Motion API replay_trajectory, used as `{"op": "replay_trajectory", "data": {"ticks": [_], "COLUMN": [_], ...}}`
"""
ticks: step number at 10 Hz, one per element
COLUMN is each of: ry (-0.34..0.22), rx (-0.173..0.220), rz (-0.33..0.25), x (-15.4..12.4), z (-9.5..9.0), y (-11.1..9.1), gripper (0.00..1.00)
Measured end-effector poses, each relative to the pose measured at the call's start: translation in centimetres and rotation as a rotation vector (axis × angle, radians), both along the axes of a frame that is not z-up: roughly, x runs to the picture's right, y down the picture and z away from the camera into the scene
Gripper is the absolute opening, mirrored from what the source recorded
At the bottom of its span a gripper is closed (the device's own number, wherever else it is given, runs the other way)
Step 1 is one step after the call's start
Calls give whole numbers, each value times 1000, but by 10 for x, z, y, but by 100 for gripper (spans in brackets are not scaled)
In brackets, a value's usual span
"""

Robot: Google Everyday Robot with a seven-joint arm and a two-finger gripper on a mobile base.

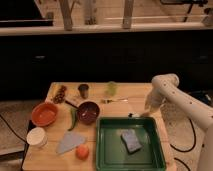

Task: Wipe purple bowl with brush

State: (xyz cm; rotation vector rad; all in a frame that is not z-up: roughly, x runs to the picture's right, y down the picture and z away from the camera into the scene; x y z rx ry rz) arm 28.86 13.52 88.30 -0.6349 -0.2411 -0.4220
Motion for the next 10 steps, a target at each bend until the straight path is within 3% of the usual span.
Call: {"op": "replay_trajectory", "data": {"ticks": [7, 10], "ry": [-12, -32], "rx": [41, 66], "rz": [58, 52], "x": [6, 1], "z": [-3, -20], "y": [-45, -65], "gripper": [0, 0]}}
